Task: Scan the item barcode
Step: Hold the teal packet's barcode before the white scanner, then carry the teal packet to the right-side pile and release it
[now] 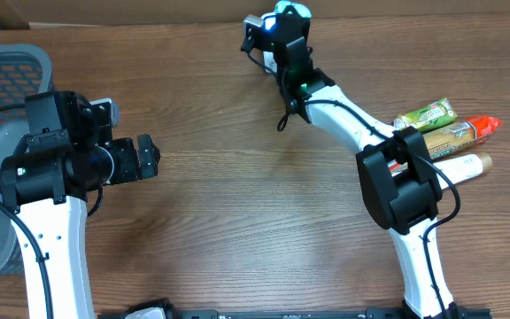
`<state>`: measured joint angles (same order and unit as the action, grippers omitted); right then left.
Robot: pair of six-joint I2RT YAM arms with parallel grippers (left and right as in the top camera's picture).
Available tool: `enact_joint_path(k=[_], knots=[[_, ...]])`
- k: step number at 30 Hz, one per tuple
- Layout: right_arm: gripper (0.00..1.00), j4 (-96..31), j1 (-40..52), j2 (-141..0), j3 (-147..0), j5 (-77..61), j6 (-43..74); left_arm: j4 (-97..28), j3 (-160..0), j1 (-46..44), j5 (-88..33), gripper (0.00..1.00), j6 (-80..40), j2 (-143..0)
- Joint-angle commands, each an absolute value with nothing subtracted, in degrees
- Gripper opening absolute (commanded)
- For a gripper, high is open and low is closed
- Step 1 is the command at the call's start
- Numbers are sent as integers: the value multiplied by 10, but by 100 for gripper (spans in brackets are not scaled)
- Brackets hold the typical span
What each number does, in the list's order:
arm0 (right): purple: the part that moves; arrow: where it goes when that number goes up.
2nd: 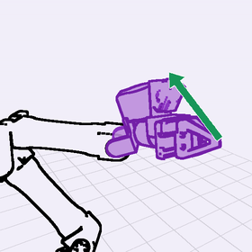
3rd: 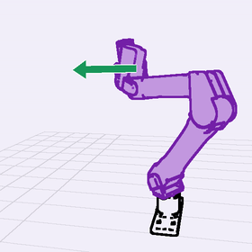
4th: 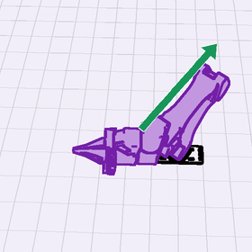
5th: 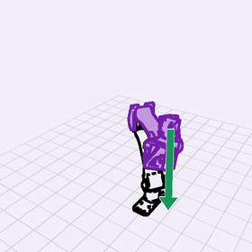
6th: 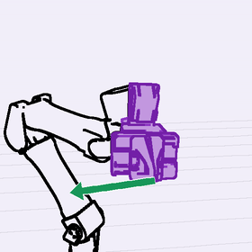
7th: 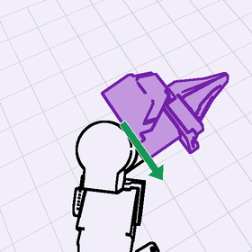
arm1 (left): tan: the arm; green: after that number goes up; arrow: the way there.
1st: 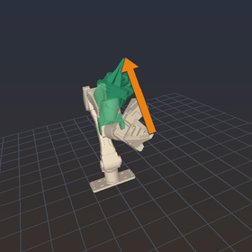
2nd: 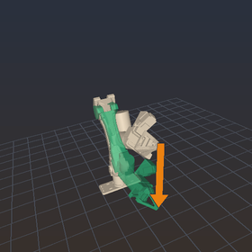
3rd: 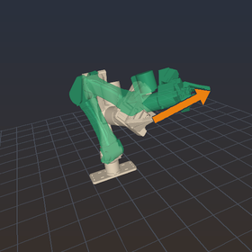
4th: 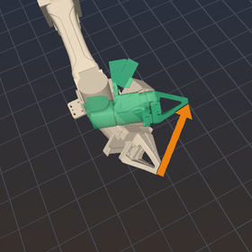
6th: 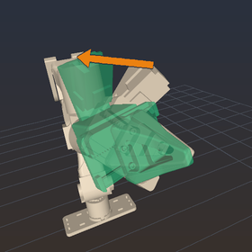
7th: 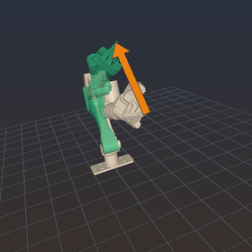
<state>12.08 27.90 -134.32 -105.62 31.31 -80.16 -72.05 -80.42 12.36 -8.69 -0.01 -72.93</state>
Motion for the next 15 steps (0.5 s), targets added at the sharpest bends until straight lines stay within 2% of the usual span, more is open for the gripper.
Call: enact_joint_path(k=[1, 7, 10, 15], knots=[[4, 123, 277, -1338, -1063, 307, -775, -720, -815, 120, -84, 100, 2, -728], [4, 161, 296, -1336, -1064, 325, -760, -720, -815, 120, -84, 100, 2, -728], [4, 156, 303, -1319, -1064, 338, -702, -720, -815, 120, -84, 100, 2, -728], [4, 38, 306, -1247, -1064, 323, -567, -720, -815, 120, -84, 99, 2, -728]])
